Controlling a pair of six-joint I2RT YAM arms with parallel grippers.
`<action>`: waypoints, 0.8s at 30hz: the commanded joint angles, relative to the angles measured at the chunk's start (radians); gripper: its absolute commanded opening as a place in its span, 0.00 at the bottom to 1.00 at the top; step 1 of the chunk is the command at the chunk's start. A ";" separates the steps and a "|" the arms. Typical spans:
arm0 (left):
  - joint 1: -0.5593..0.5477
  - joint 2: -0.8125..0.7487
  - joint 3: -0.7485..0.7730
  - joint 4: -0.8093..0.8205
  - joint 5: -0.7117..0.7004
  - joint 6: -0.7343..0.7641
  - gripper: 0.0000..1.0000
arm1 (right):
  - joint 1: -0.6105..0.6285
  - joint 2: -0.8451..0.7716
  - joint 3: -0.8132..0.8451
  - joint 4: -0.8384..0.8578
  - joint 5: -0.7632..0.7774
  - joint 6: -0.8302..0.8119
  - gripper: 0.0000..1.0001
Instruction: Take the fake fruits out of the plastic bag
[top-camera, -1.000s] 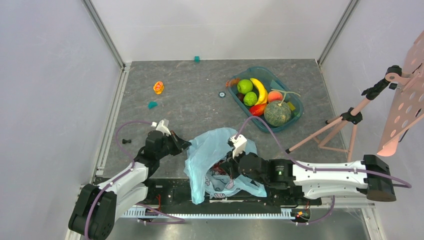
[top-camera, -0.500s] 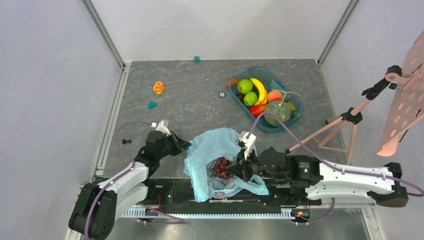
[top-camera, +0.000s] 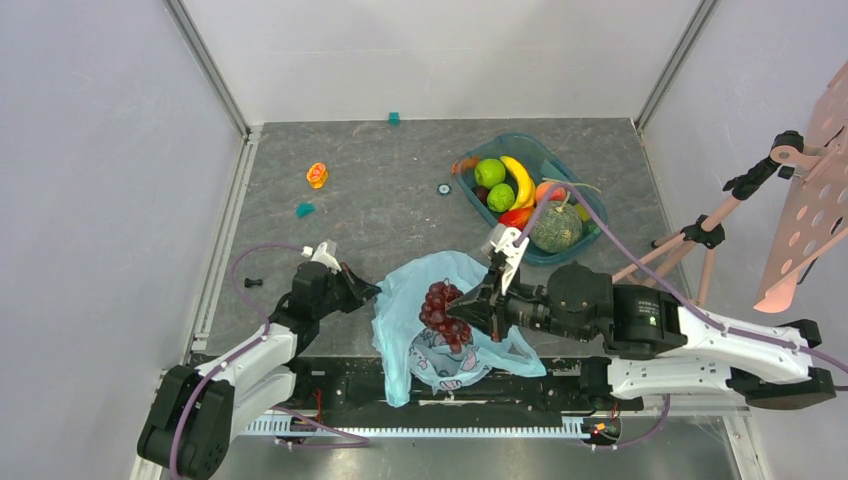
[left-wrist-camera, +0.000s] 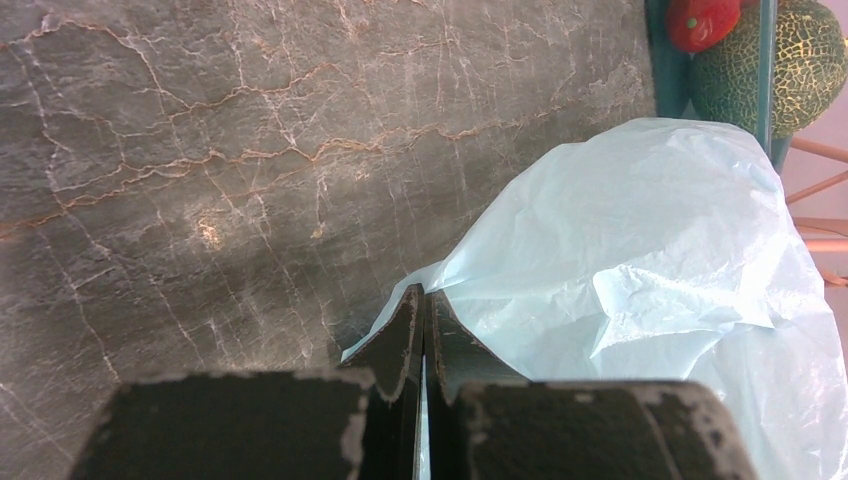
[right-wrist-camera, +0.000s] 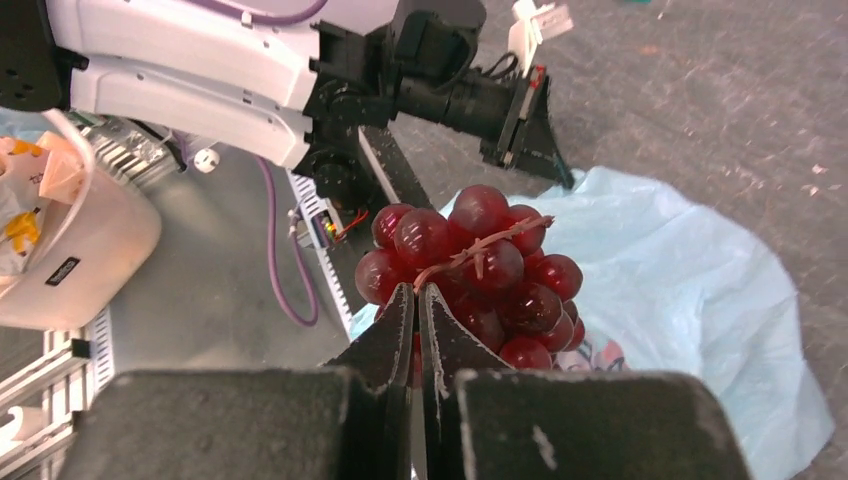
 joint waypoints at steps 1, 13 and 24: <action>0.000 -0.012 0.019 0.012 -0.012 -0.016 0.02 | -0.001 0.077 0.166 -0.039 0.096 -0.093 0.00; 0.000 -0.013 0.016 0.007 0.024 -0.022 0.02 | -0.375 0.343 0.388 -0.072 0.048 -0.196 0.00; 0.000 -0.063 0.001 -0.031 0.036 -0.023 0.02 | -0.858 0.452 0.414 -0.007 -0.100 -0.236 0.00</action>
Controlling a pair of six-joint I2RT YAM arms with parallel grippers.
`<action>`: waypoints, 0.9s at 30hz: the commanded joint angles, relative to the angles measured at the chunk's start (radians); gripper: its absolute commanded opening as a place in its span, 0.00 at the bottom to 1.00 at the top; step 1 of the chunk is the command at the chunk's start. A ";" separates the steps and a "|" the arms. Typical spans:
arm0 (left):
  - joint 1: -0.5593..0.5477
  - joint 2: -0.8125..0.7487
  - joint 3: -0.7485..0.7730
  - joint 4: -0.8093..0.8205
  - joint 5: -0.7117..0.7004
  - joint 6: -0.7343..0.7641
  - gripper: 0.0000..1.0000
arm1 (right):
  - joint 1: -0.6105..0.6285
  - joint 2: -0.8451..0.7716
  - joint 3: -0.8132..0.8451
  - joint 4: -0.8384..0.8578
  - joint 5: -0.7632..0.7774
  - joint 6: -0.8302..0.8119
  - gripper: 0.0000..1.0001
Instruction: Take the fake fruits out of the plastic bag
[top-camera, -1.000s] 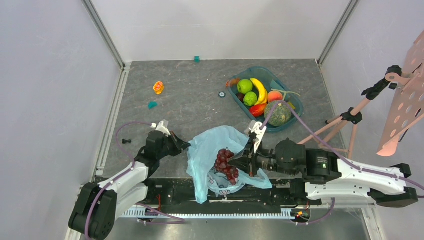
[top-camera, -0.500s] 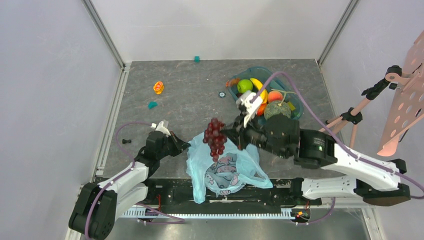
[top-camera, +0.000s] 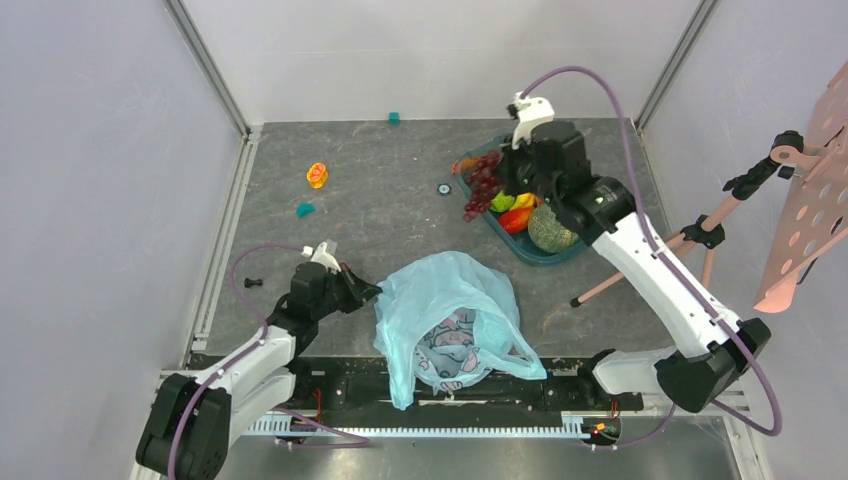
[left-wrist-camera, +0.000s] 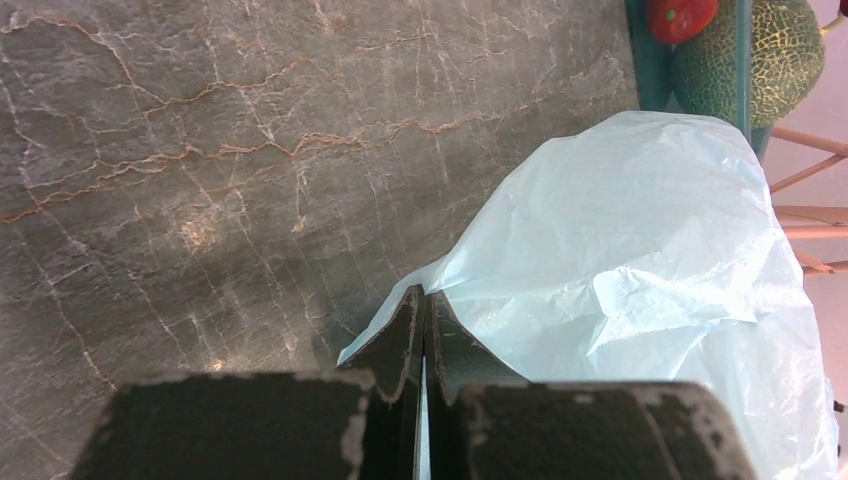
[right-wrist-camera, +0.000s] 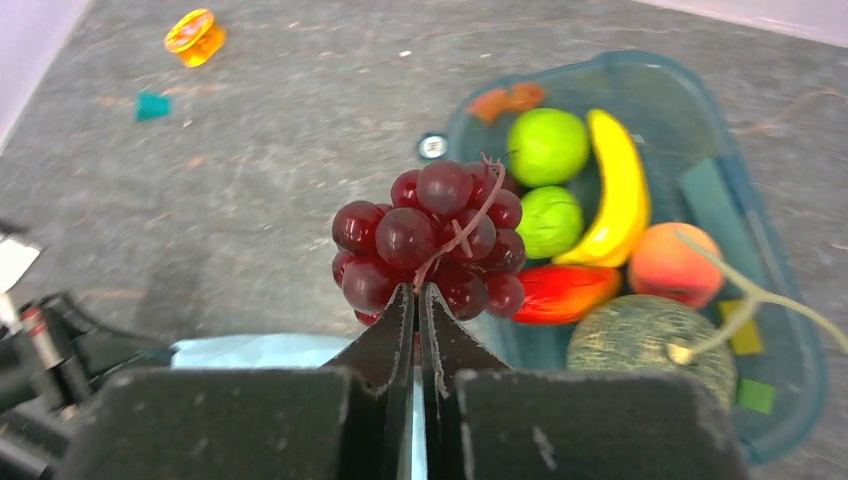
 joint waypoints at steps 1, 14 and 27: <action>0.001 -0.034 0.002 -0.011 0.016 -0.022 0.02 | -0.127 -0.013 0.033 0.085 -0.063 -0.039 0.00; 0.000 -0.035 0.004 0.005 0.051 0.021 0.02 | -0.320 0.029 -0.120 0.146 -0.190 -0.063 0.00; 0.000 -0.041 0.001 -0.011 0.033 0.032 0.02 | -0.347 0.046 -0.202 0.177 -0.117 -0.073 0.00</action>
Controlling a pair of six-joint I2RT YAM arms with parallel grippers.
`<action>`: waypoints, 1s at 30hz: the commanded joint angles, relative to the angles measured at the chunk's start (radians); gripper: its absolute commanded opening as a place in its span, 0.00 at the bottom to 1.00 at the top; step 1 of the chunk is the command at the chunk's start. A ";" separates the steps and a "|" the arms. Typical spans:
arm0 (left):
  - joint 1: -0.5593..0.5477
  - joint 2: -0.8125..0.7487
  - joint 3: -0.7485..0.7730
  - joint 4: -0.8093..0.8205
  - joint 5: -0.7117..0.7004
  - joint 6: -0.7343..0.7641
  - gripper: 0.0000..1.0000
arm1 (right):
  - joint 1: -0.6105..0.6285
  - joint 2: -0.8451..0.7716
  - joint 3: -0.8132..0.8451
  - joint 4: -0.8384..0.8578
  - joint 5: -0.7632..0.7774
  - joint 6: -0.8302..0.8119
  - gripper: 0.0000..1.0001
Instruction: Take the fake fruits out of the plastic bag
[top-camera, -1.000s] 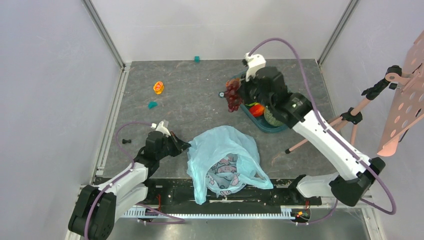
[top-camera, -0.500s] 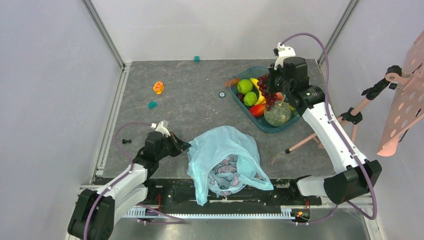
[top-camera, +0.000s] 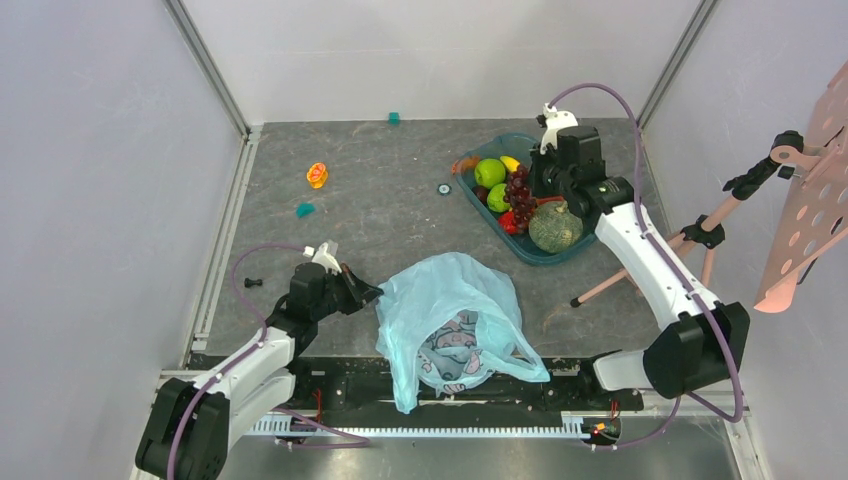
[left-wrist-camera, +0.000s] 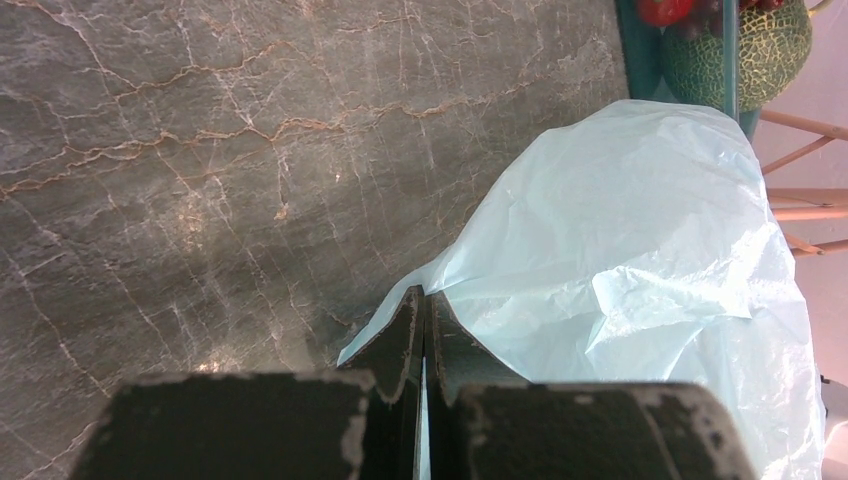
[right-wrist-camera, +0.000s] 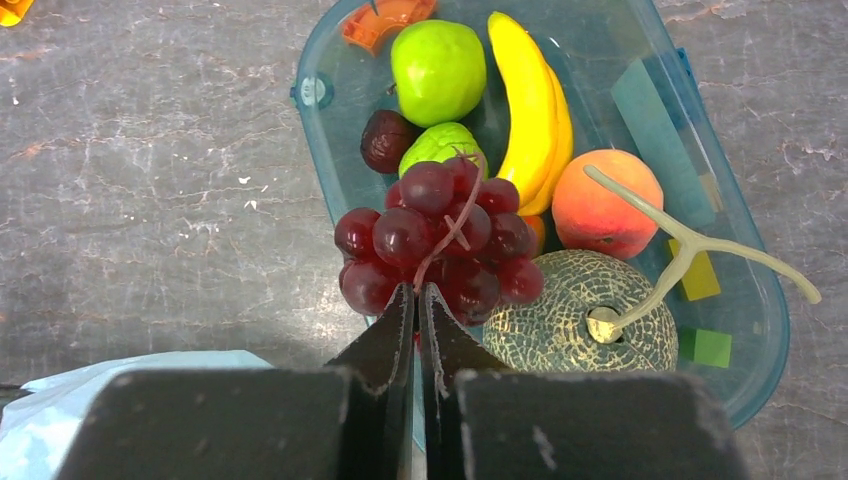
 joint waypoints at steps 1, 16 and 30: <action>0.000 -0.008 0.001 0.013 -0.004 0.029 0.02 | -0.011 -0.009 -0.010 0.069 0.071 -0.021 0.00; 0.001 0.006 -0.009 0.003 -0.020 0.011 0.02 | -0.084 0.213 0.036 0.118 0.156 0.018 0.00; 0.000 -0.035 -0.027 -0.021 -0.035 -0.001 0.02 | -0.114 0.293 0.149 0.115 0.192 0.029 0.76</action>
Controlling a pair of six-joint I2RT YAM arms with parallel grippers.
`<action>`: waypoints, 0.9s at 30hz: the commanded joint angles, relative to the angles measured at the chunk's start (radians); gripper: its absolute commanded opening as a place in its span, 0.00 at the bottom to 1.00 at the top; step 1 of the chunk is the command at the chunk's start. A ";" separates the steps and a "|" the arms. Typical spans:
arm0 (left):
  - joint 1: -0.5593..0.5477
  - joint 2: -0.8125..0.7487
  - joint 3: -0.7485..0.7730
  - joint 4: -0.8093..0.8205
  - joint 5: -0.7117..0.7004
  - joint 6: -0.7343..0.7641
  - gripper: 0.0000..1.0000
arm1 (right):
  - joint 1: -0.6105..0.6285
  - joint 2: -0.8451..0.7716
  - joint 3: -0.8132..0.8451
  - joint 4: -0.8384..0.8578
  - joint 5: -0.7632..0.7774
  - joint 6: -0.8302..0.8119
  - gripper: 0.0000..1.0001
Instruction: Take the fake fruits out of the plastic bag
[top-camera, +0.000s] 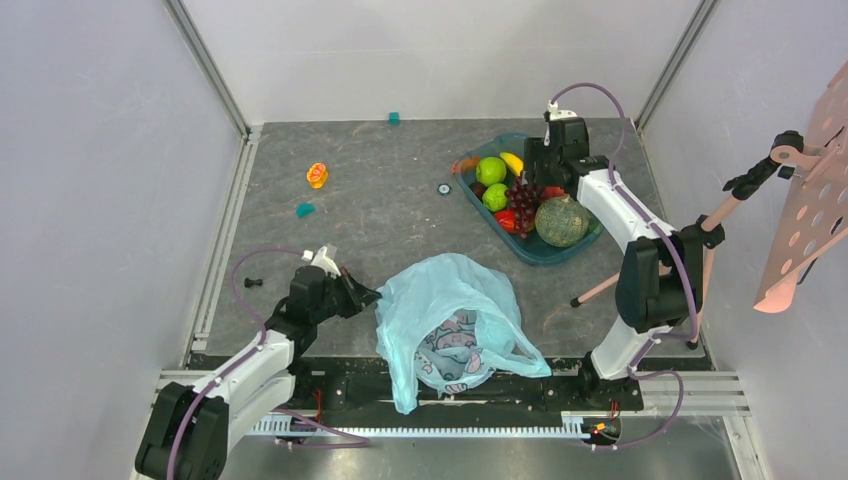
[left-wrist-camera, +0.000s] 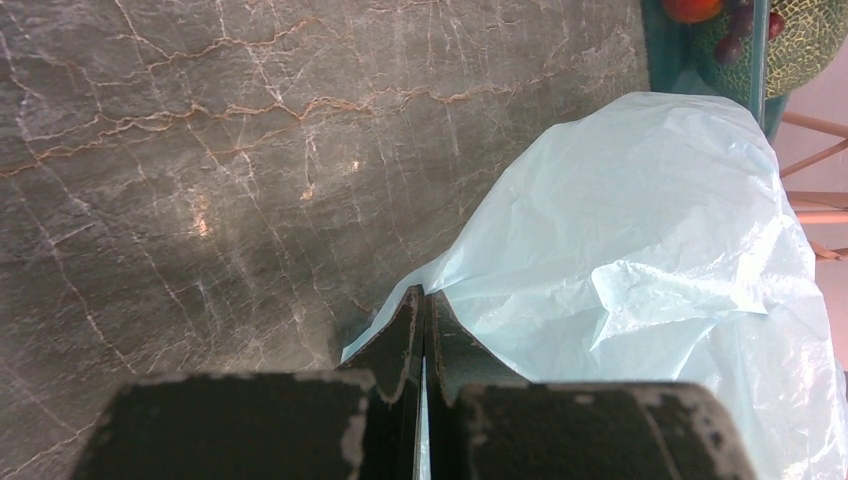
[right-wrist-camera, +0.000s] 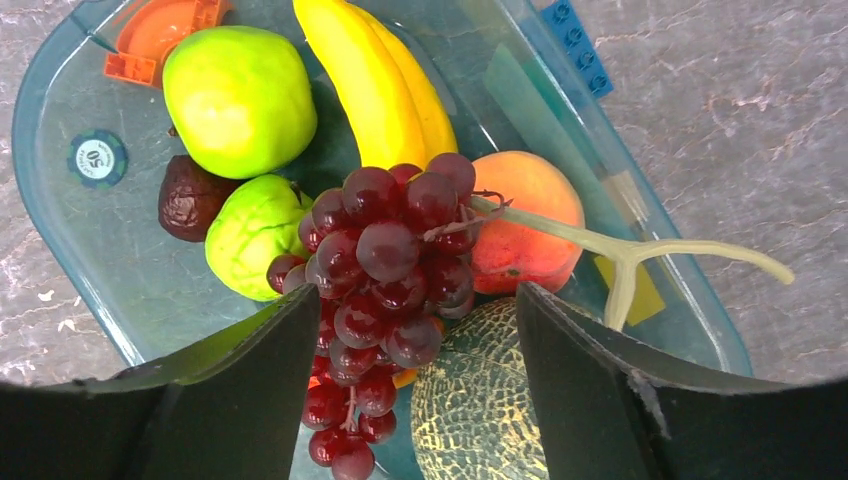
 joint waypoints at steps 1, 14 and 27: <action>0.000 -0.010 -0.008 0.005 -0.020 -0.001 0.02 | -0.001 -0.072 0.050 0.039 0.053 0.001 0.80; 0.001 -0.002 -0.006 0.005 -0.023 -0.004 0.02 | -0.001 -0.160 -0.036 0.004 -0.122 -0.010 0.26; 0.001 0.004 0.001 0.004 -0.021 -0.006 0.02 | 0.003 -0.092 -0.126 0.024 -0.190 0.010 0.10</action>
